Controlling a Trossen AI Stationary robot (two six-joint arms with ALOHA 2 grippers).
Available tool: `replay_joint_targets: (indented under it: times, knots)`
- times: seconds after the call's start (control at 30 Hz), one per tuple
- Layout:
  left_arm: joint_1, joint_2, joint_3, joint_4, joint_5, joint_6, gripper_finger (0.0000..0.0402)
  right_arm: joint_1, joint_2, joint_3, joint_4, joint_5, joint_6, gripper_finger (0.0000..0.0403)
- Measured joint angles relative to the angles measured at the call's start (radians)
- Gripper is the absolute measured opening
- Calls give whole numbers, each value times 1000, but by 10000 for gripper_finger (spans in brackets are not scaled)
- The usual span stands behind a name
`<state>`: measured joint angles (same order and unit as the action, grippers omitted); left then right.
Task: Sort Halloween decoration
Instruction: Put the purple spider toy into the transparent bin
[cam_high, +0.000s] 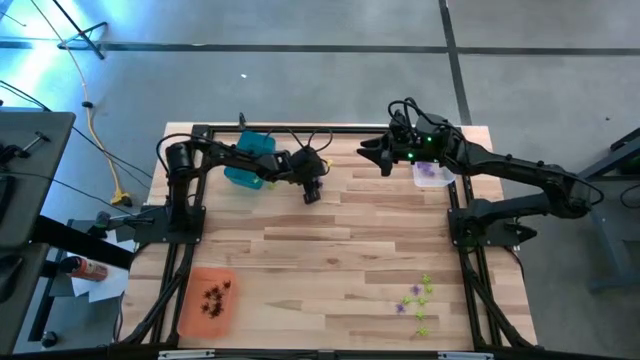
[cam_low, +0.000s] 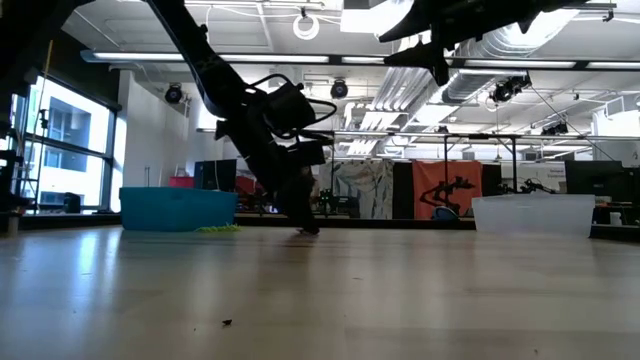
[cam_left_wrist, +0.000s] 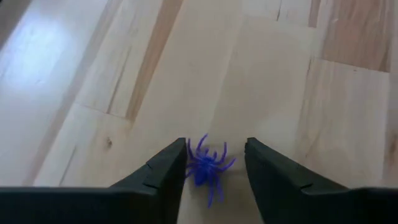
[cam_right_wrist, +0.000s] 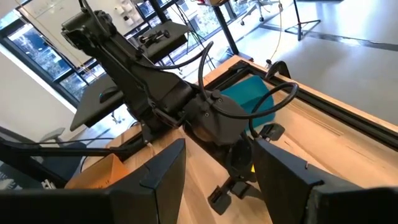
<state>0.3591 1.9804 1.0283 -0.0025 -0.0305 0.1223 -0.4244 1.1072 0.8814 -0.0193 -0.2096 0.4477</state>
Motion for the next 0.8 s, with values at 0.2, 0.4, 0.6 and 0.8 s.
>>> replay_joint_targets:
  times: [0.2,0.4,0.6,0.8]
  knots:
    - [-14,-24,-4,-27,-3,-6,36,0,0,0,-5,0,-2,181]
    - [-12,-147,-12,-74,22,2,4,0,0,0,-7,1,-19,181]
    - [-5,-346,-23,-43,70,-25,1,0,0,0,-7,1,-30,181]
    - [-18,-552,-64,126,226,-173,0,50,0,0,47,-58,-26,181]
